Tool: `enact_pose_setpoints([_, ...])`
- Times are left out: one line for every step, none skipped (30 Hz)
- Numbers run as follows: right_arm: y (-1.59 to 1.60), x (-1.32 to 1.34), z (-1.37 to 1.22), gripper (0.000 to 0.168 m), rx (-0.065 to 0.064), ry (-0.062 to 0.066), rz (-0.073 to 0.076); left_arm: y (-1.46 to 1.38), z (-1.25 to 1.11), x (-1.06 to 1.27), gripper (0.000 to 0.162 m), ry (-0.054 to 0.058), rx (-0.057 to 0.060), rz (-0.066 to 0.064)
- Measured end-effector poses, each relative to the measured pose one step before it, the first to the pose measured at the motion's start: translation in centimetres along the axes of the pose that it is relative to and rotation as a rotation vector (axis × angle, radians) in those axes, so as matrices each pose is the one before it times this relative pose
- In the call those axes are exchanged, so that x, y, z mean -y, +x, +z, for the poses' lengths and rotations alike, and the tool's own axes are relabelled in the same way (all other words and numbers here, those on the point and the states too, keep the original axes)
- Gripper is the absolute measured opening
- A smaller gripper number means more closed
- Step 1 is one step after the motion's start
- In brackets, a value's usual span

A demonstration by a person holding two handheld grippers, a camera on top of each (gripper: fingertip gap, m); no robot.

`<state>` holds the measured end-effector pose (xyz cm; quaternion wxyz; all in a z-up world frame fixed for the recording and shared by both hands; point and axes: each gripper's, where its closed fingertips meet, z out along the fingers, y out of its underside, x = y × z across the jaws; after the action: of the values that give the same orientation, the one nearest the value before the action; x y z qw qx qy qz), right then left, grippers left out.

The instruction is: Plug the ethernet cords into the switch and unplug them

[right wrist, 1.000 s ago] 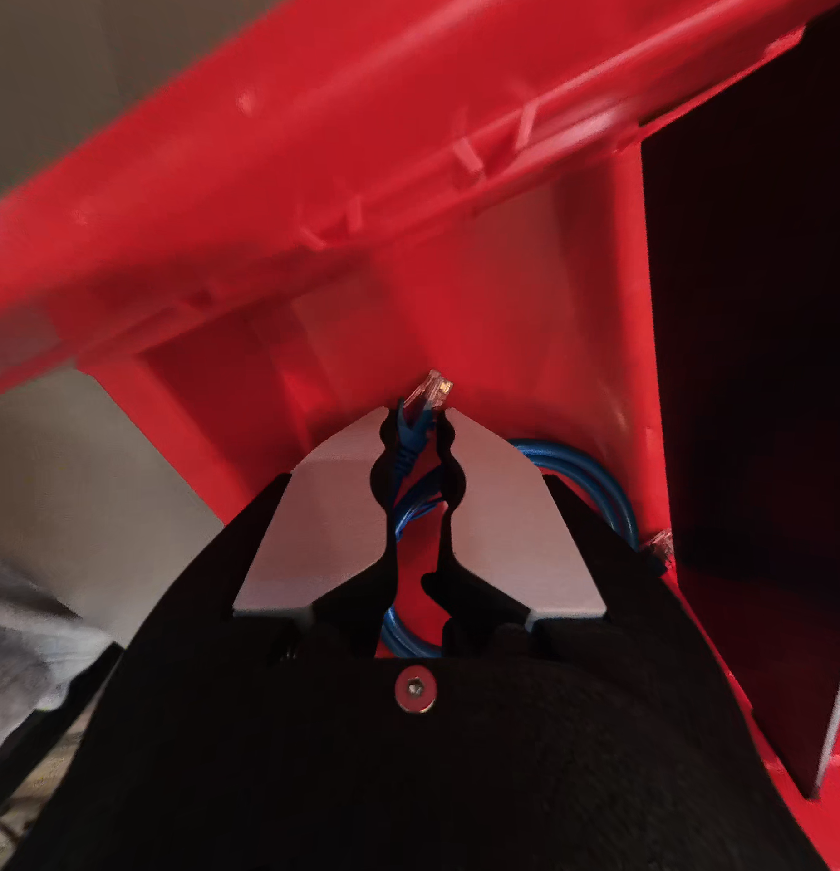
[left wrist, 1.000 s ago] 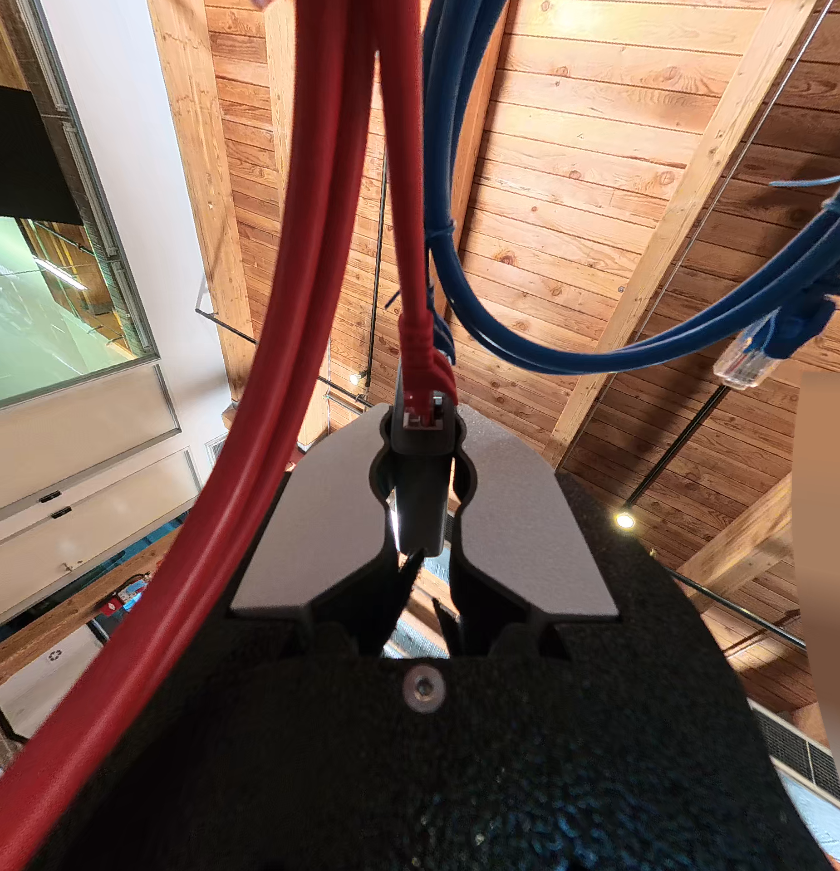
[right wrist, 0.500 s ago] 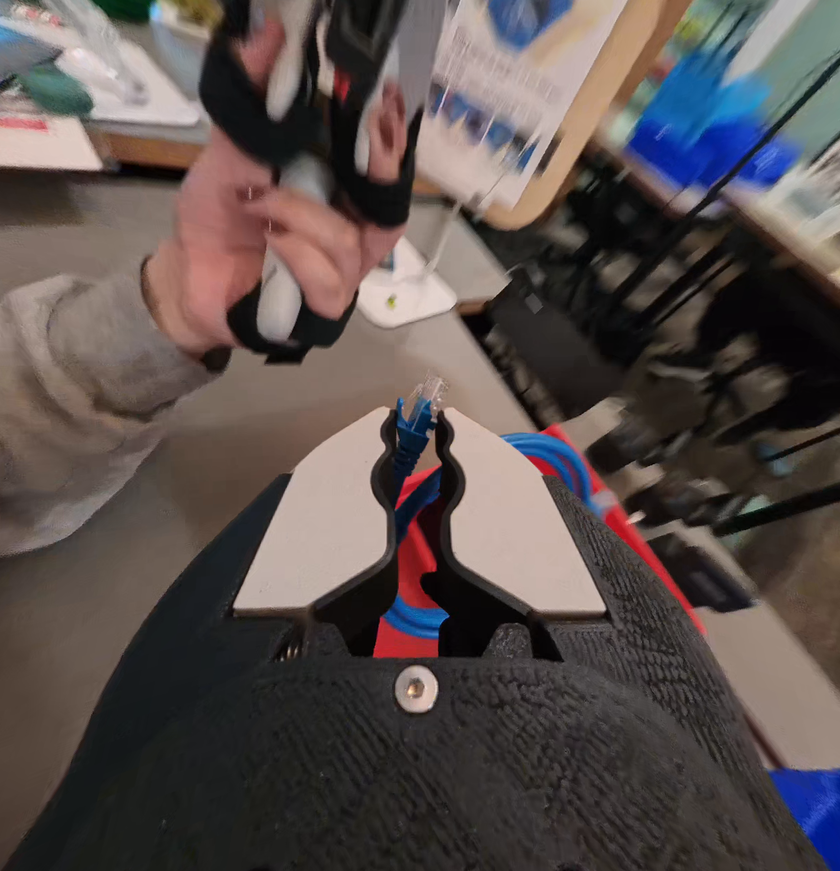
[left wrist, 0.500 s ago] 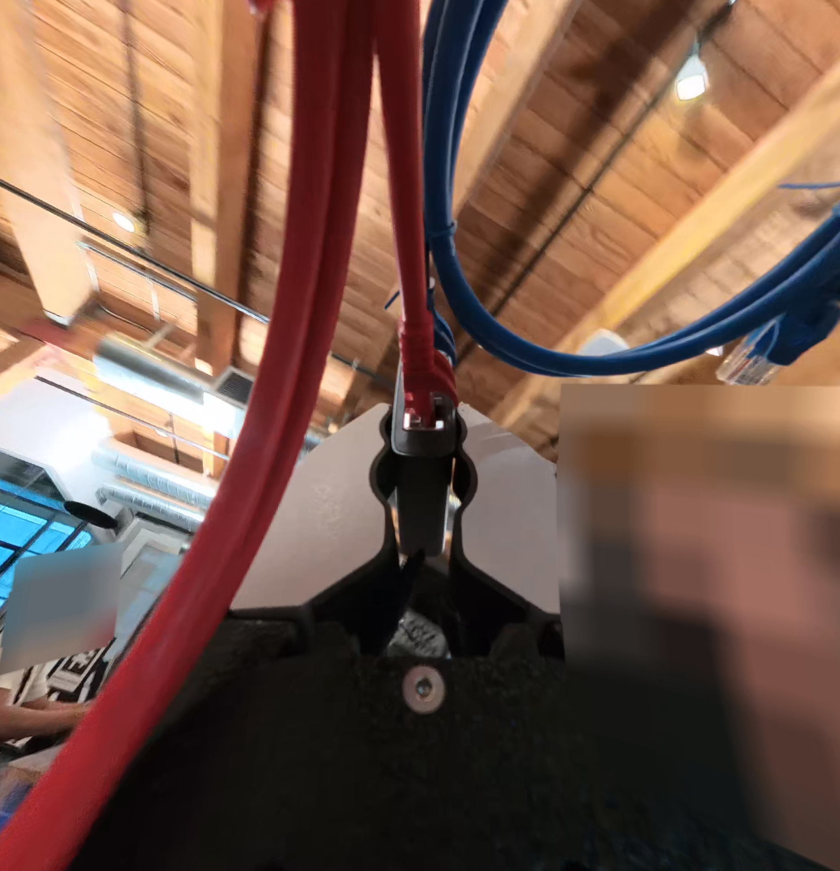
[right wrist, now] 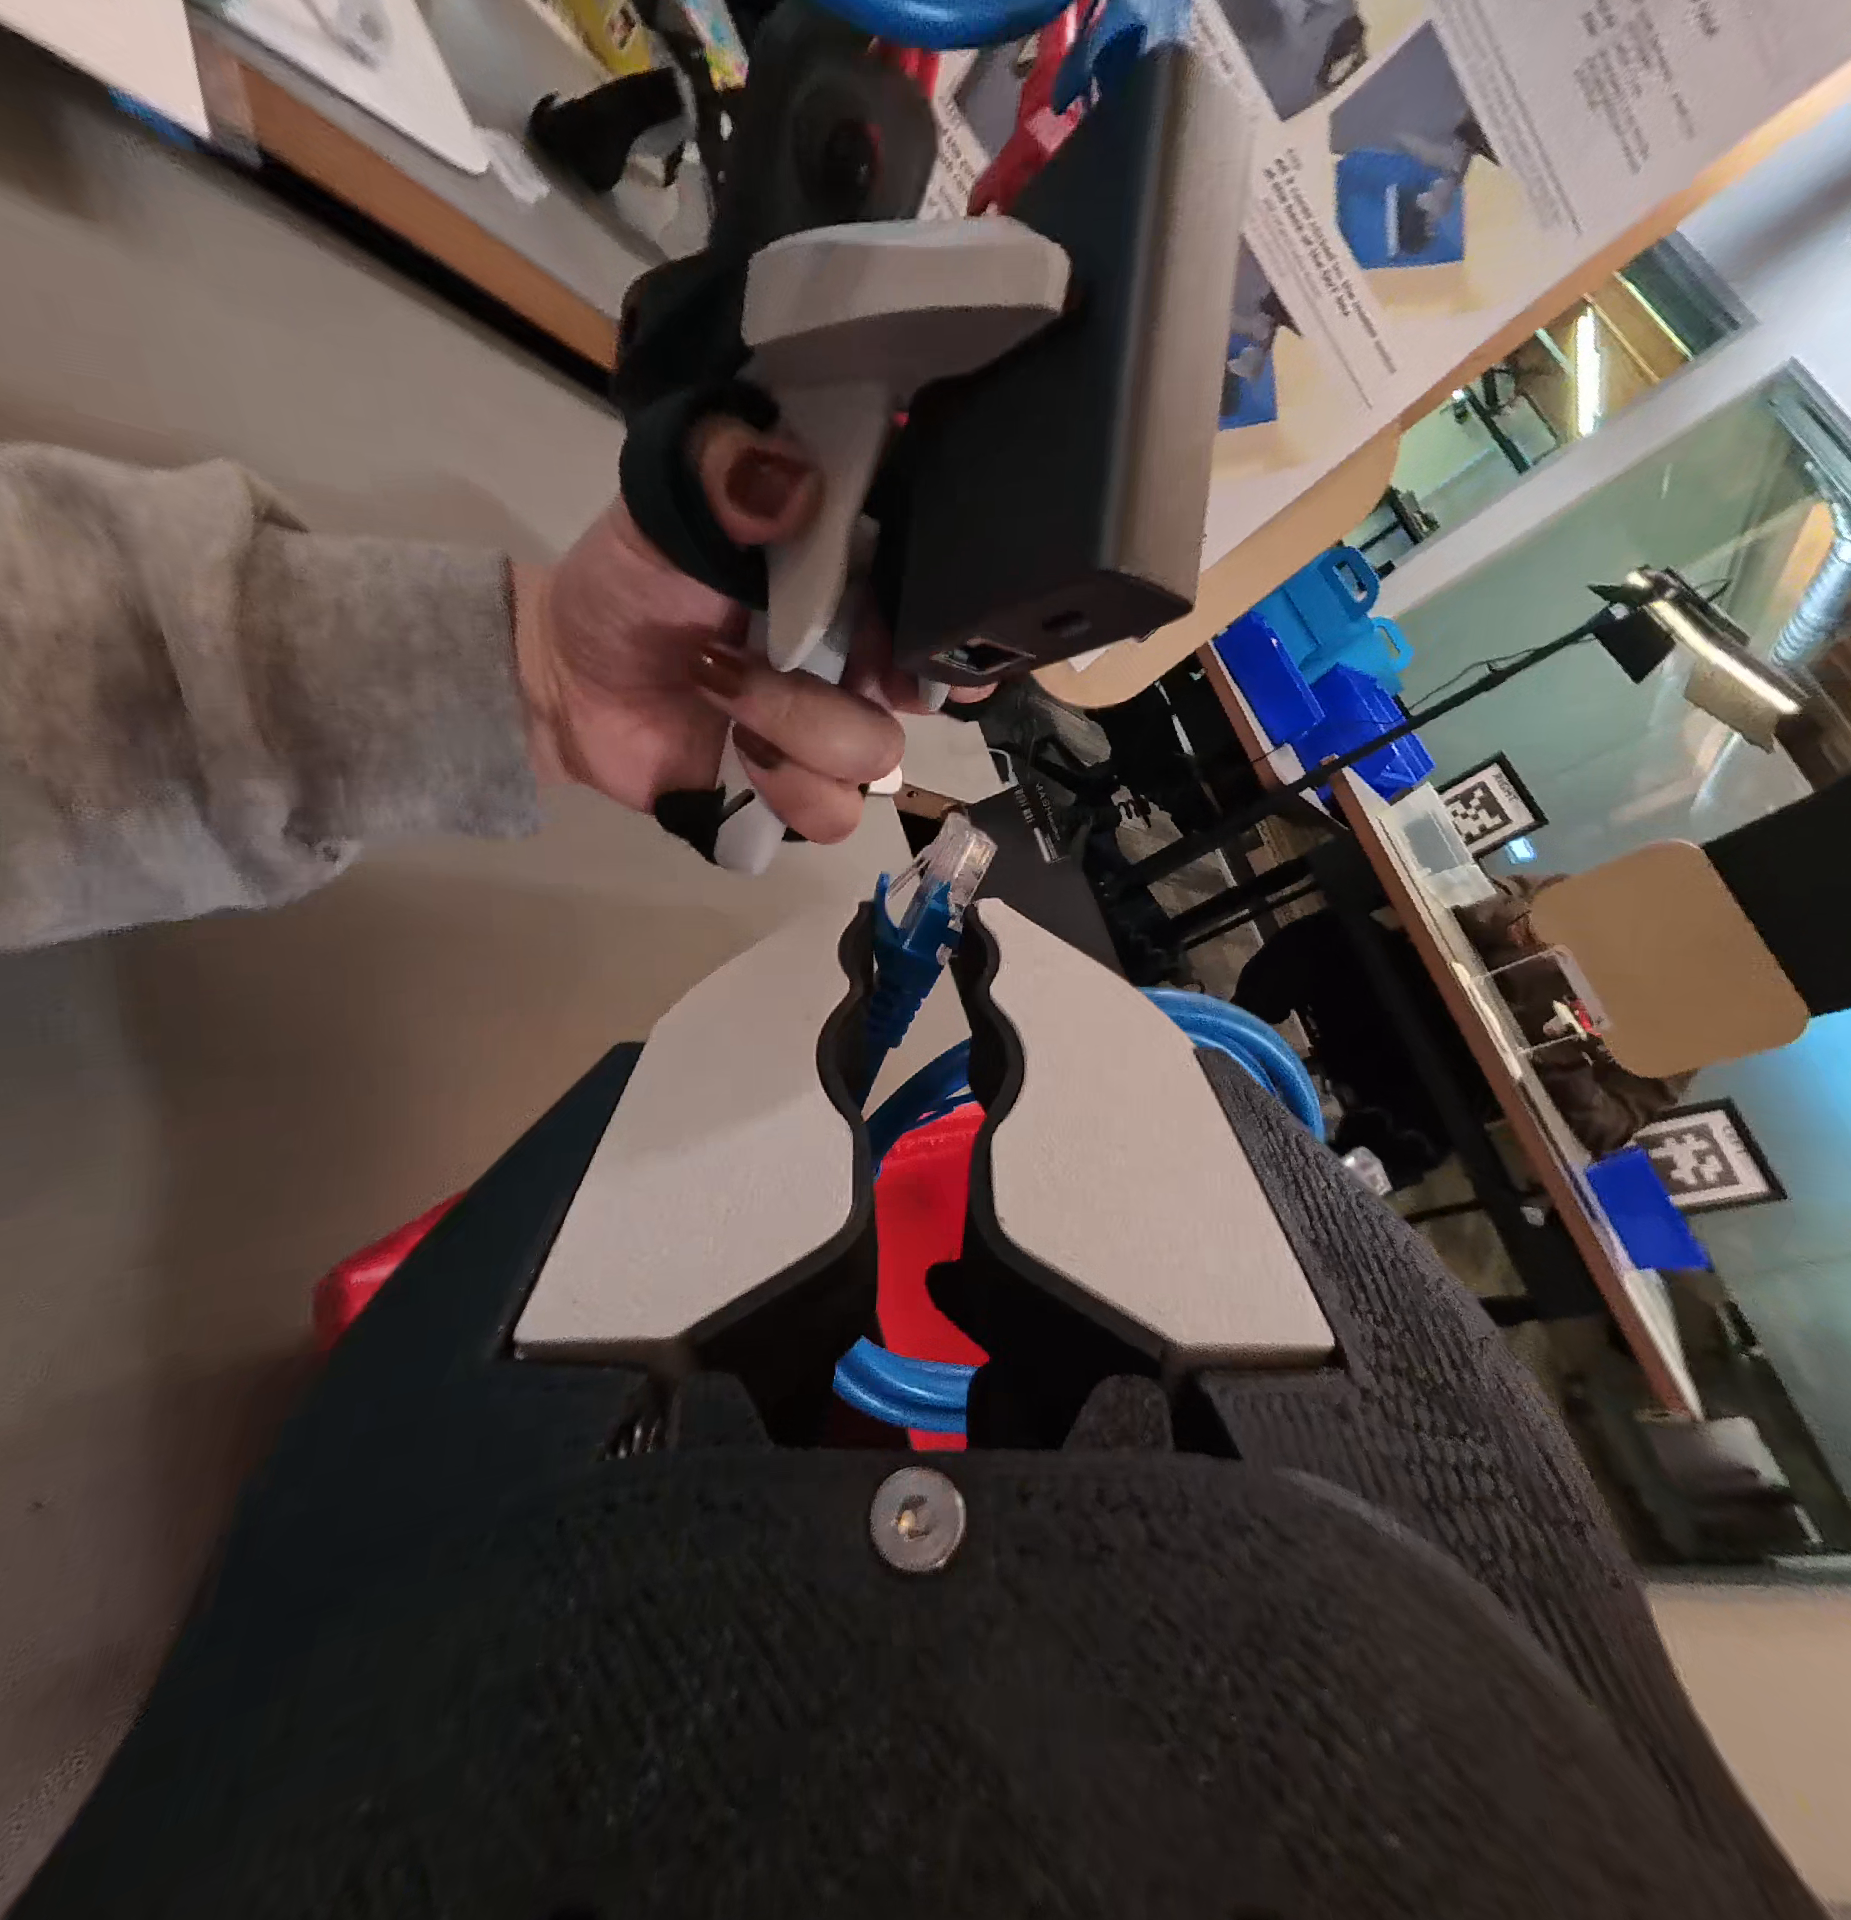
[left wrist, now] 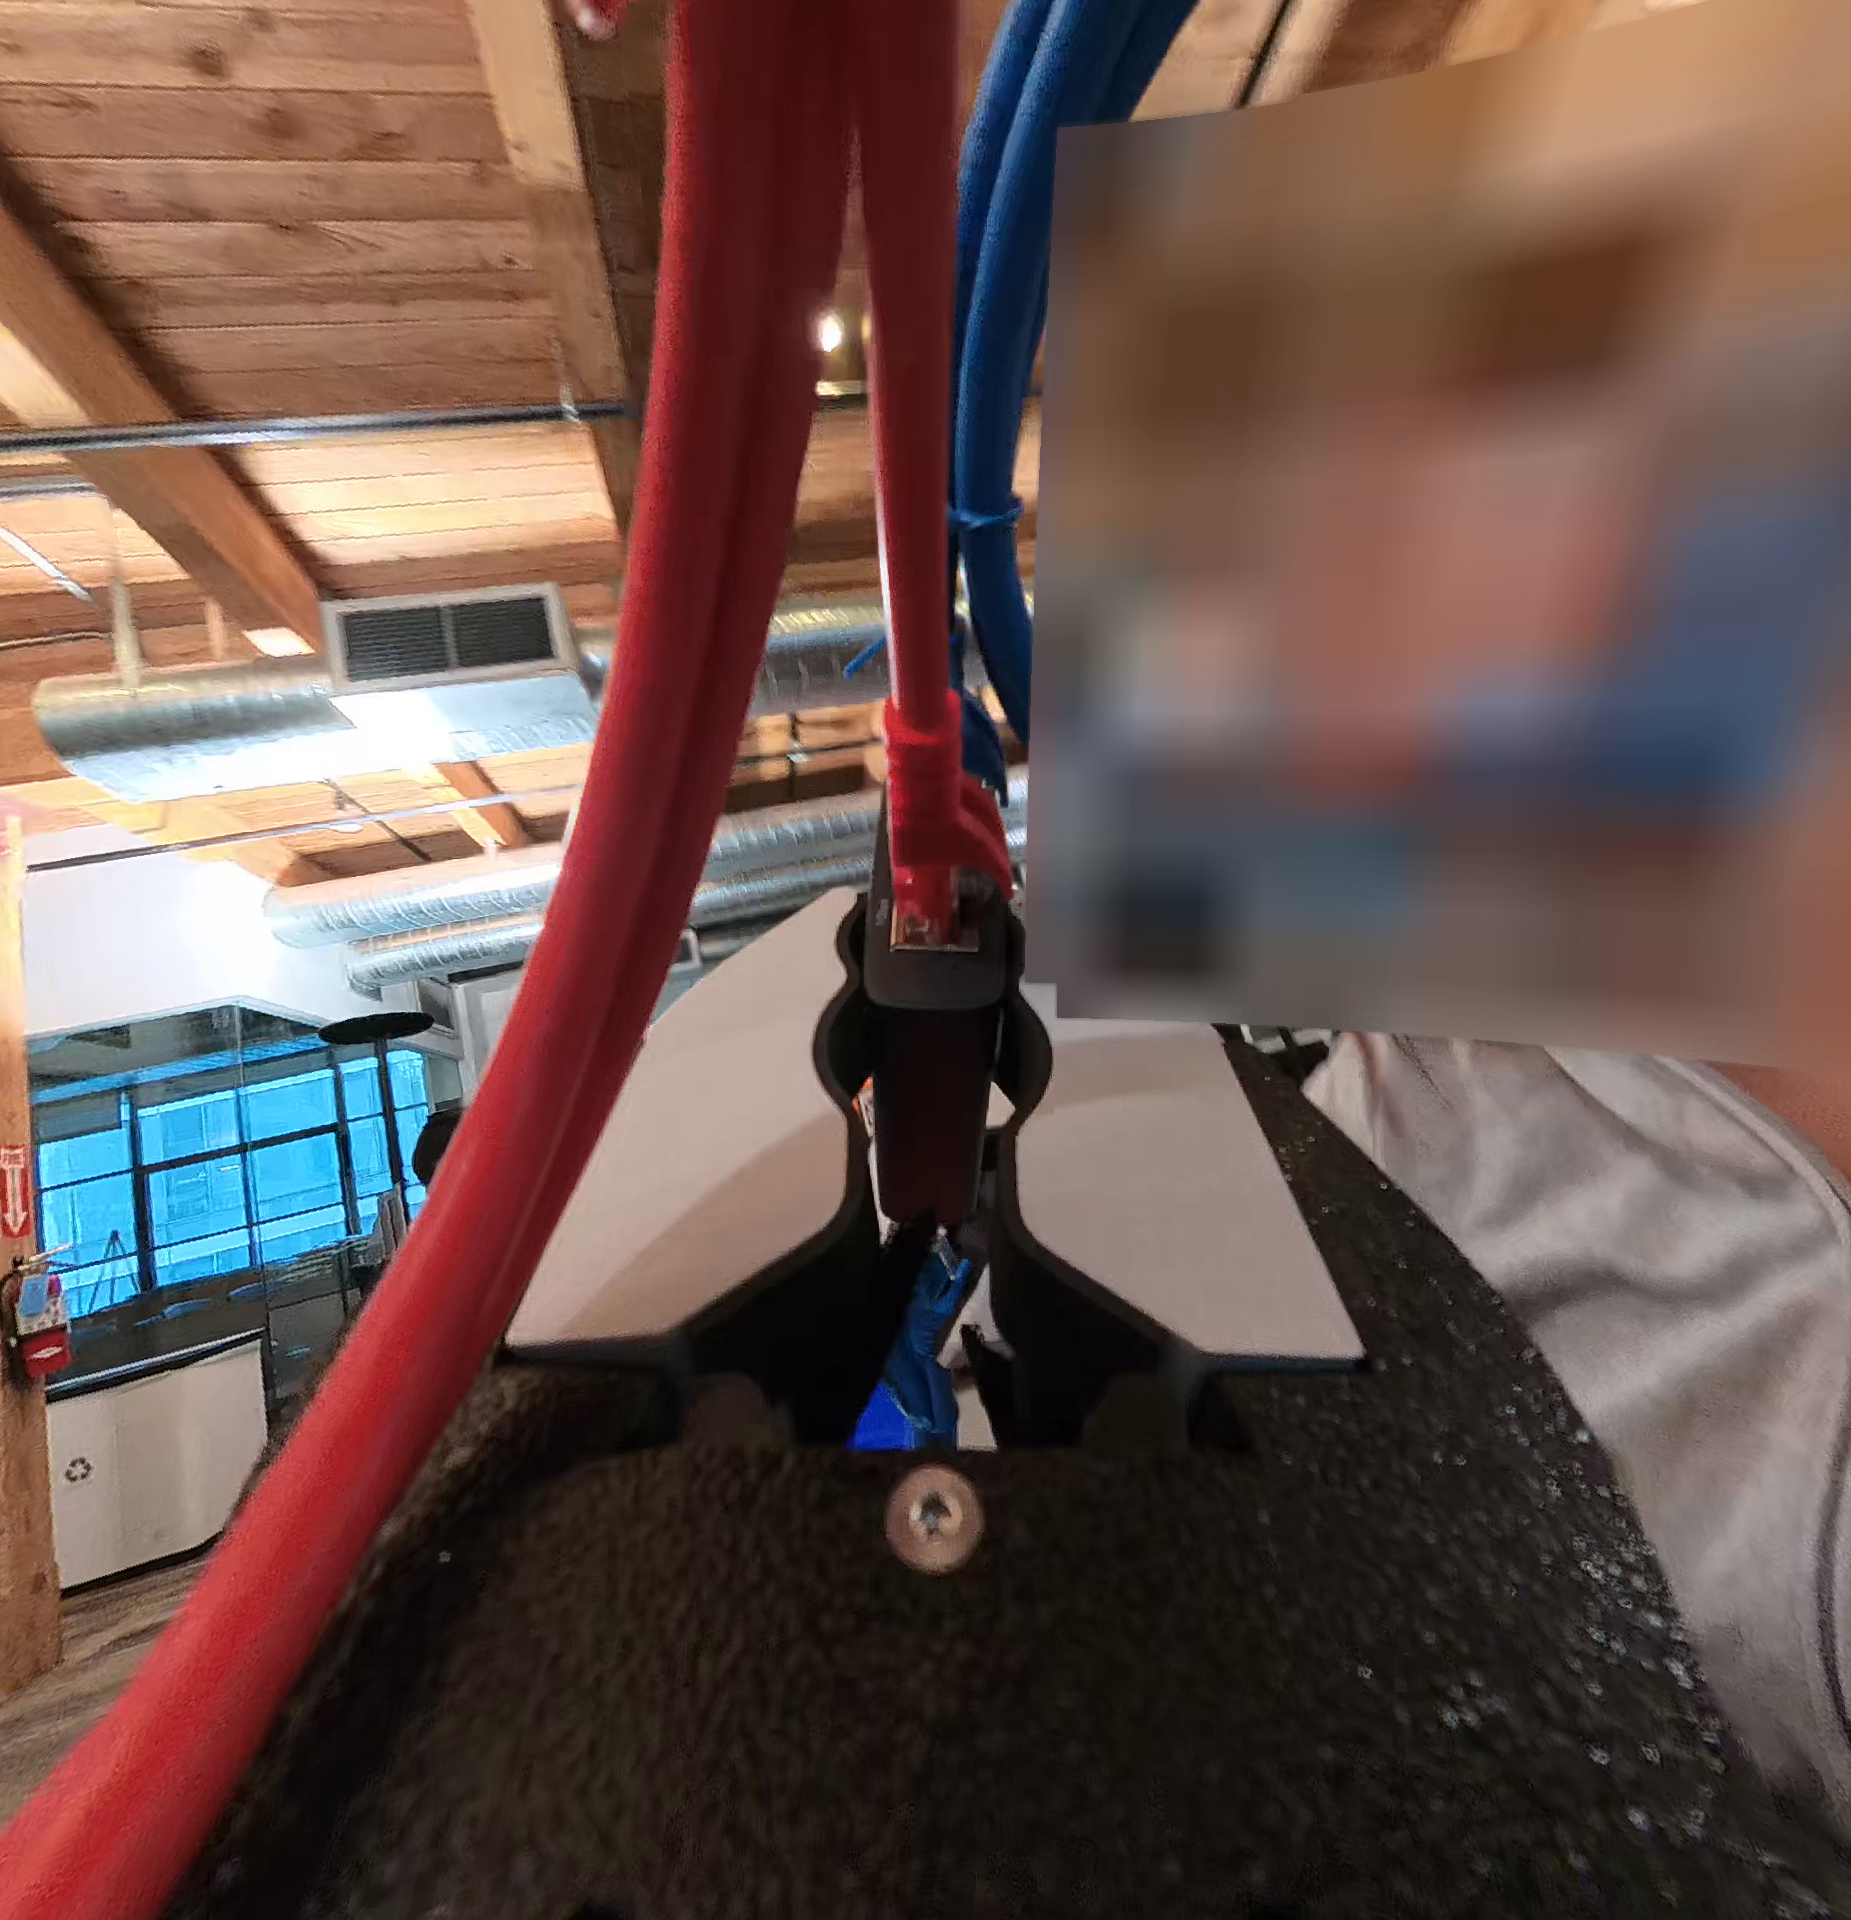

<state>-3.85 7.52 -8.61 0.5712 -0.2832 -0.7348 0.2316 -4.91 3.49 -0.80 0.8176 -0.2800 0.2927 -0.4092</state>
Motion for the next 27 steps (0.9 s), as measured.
enact_pose_setpoints([-0.096, -0.219, 0.064, 0.014, -0.0003, -0.0084, -0.0189, 0.236, -0.084, -0.264, 0.02, -0.0141, -0.0188, 0.0052])
enact_pose_setpoints([0.013, -0.173, 0.04, 0.014, -0.01, -0.011, -0.0221, 0.406, -0.081, -0.141, 0.02, -0.003, -0.0292, 0.0078])
enact_pose_setpoints([0.064, -0.05, 0.002, 0.014, -0.0179, -0.0099, -0.0268, 0.538, -0.063, 0.038, 0.02, 0.0129, -0.0346, 0.0144])
enact_pose_setpoints([0.011, 0.031, -0.017, 0.014, -0.0189, -0.0111, -0.0273, 0.516, -0.049, 0.209, 0.02, 0.0254, -0.0332, 0.0124])
enact_pose_setpoints([-0.11, 0.121, -0.001, 0.014, -0.0131, -0.0115, -0.0211, 0.408, -0.057, 0.252, 0.02, 0.0278, -0.0287, 0.0012])
enact_pose_setpoints([-0.153, 0.252, 0.01, 0.014, -0.0135, -0.0058, -0.0211, 0.318, -0.079, 0.212, 0.02, 0.0243, -0.0255, -0.006])
enact_pose_setpoints([-0.146, 0.269, 0.019, 0.014, -0.0169, -0.0079, -0.0237, 0.409, -0.111, 0.177, 0.02, 0.0217, -0.0325, -0.0047])
enact_pose_setpoints([-0.163, 0.318, 0.012, 0.014, -0.0159, -0.0067, -0.0225, 0.391, -0.126, 0.158, 0.02, 0.02, -0.028, 0.0074])
enact_pose_setpoints([-0.274, 0.404, -0.012, 0.014, -0.0075, -0.0001, -0.0191, 0.394, -0.112, 0.047, 0.02, 0.0102, -0.0254, 0.0102])
enact_pose_setpoints([-0.32, 0.449, -0.045, 0.013, -0.002, 0.004, -0.0188, 0.267, -0.085, -0.1, 0.021, -0.0053, -0.0179, 0.0019])
enact_pose_setpoints([-0.229, 0.4, -0.088, 0.013, -0.0052, 0.0022, -0.0179, 0.207, -0.021, -0.223, 0.02, -0.0185, -0.0114, 0.002])
enact_pose_setpoints([-0.165, 0.356, -0.112, 0.013, -0.0063, 0.0026, -0.0171, 0.248, 0.044, -0.274, 0.02, -0.0256, -0.0131, 0.0042])
enact_pose_setpoints([-0.175, 0.299, -0.139, 0.013, -0.0002, 0.0022, -0.0098, 0.229, 0.102, -0.23, 0.02, -0.0242, -0.0095, 0.0061])
enact_pose_setpoints([-0.107, 0.254, -0.128, 0.013, 0.0008, 0.002, 0.0002, 0.264, 0.134, -0.199, 0.02, -0.0239, -0.0133, 0.0053])
enact_pose_setpoints([-0.188, 0.216, -0.137, 0.013, 0.0081, 0.0035, -0.0017, 0.225, 0.167, -0.157, 0.02, -0.0205, -0.0099, 0.0032])
enact_pose_setpoints([-0.254, 0.216, -0.133, 0.013, 0.0134, 0.0072, -0.0027, 0.196, 0.159, -0.121, 0.021, -0.0185, -0.01, 0.0016])
enact_pose_setpoints([-0.25, 0.153, -0.118, 0.014, 0.0154, 0.005, 0.0011, 0.2, 0.152, -0.074, 0.02, -0.0134, -0.0108, -0.0002])
enact_pose_setpoints([-0.195, 0.108, -0.101, 0.014, 0.0122, 0.0048, -0.0008, 0.167, 0.134, -0.032, 0.021, -0.0095, -0.0098, -0.0011])
enact_pose_setpoints([-0.116, 0.076, -0.106, 0.014, 0.0081, 0.0032, 0.0012, 0.105, 0.103, -0.028, 0.021, -0.0064, -0.0057, -0.0009])
enact_pose_setpoints([-0.084, 0.039, -0.097, 0.014, 0.0063, 0.0022, -0.0012, 0.126, 0.08, -0.024, 0.02, -0.0033, -0.0084, -0.0036])
enact_pose_setpoints([-0.041, 0.012, -0.08, 0.014, 0.0036, 0.0012, -0.0037, 0.148, 0.065, -0.048, 0.02, -0.0037, -0.0114, -0.0063])
enact_pose_setpoints([-0.026, -0.025, -0.054, 0.014, 0.0021, -0.001, -0.0026, 0.078, 0.054, -0.082, 0.021, -0.0036, -0.0071, -0.0075])
enact_pose_setpoints([-0.137, -0.064, -0.017, 0.014, 0.0086, -0.0031, -0.0059, 0.065, 0.069, -0.098, 0.02, -0.0017, -0.0068, -0.0057])
enact_pose_setpoints([-0.159, -0.06, -0.007, 0.014, 0.0081, -0.0037, -0.0055, 0.056, 0.068, -0.089, 0.02, 0.0004, -0.0073, -0.0069])
enact_pose_setpoints([-0.168, -0.061, 0.014, 0.014, 0.008, -0.0045, -0.0083, 0.031, 0.053, -0.076, 0.02, 0.0017, -0.0062, -0.0063])
enact_pose_setpoints([-0.15, -0.025, -0.006, 0.014, 0.0066, -0.002, -0.0099, 0.062, 0.027, -0.081, 0.02, 0.0022, -0.0082, -0.0074])
enact_pose_setpoints([-0.045, -0.043, -0.032, 0.014, 0.003, -0.0025, -0.0022, 0.014, -0.009, -0.055, 0.02, 0.0024, -0.0035, -0.0074])
